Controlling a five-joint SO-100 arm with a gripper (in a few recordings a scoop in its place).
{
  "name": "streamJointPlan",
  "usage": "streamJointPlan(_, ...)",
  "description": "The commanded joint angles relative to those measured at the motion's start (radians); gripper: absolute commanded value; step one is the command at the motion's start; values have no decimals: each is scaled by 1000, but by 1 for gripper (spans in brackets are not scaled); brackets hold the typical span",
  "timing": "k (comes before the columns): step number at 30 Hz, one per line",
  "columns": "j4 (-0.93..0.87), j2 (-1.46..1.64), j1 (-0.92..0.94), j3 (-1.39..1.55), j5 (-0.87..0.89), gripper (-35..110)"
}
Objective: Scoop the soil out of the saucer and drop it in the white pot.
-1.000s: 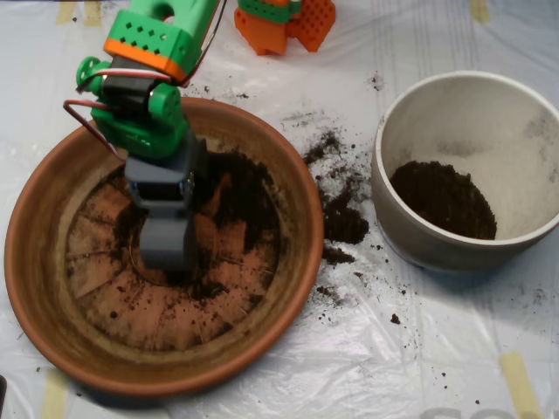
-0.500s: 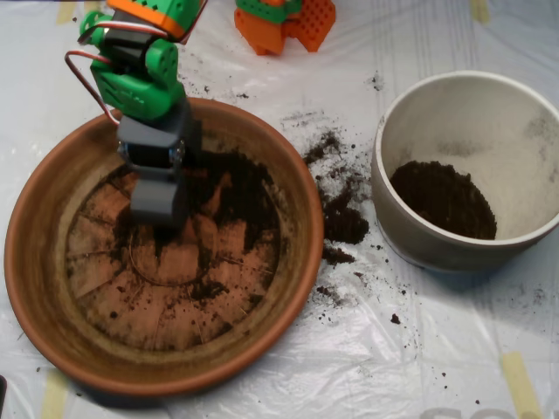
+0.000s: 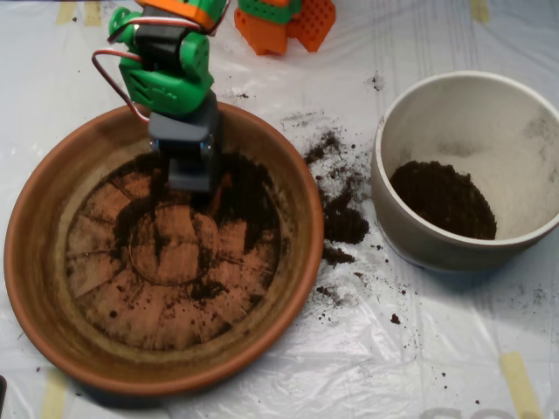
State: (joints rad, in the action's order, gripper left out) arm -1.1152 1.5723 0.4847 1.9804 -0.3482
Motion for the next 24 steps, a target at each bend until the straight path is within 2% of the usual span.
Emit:
streamJointPlan(1, -141, 44, -49, -123, 44, -1)
streamJointPlan(9, -382, 109, -178, -495, 173, -1)
streamJointPlan(16, -594, 137, -328, -808, 215, -1)
streamJointPlan(24, -687, 135, -584, -1042, 187, -1)
